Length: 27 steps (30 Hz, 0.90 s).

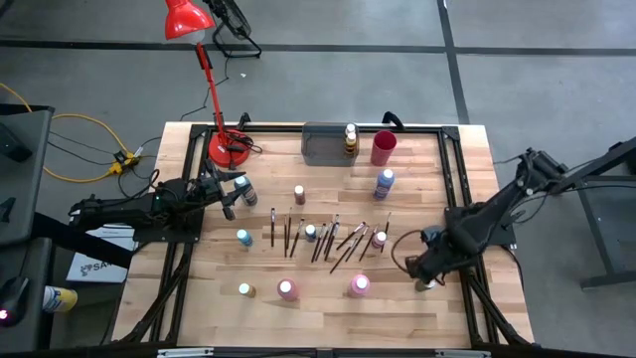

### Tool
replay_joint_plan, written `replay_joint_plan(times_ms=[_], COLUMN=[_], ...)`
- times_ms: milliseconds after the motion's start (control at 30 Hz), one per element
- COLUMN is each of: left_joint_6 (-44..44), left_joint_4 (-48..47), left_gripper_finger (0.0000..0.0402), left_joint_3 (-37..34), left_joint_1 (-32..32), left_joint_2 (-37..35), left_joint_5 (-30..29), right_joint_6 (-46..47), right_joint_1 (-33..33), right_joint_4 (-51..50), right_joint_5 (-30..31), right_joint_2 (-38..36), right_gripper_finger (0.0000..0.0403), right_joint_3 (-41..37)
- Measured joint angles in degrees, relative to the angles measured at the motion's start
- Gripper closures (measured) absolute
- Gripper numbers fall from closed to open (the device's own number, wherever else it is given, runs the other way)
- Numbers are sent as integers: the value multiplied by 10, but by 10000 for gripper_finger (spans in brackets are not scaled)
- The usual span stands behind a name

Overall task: Pick & Place Paint Supplies
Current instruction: Put the small green paint bottle into the black bin

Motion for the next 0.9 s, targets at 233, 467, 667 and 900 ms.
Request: replay_joint_plan(times_ms=[233,467,667,900], left_joint_6=[0,0,0,0], left_joint_4=[0,0,0,0], left_gripper_finger=[231,231,231,231], left_joint_3=[0,0,0,0], left_joint_1=[0,0,0,0], left_joint_2=[0,0,0,0], left_joint_5=[0,0,0,0], right_joint_6=[40,57,69,65], right_joint_1=[22,28,27,27], right_joint_4=[65,70,35,42], right_joint_5=[-14,-11,-9,2], right_joint_2=[39,58,58,58], right_gripper_finger=[202,202,202,202], right_joint_3=[1,0,0,0])
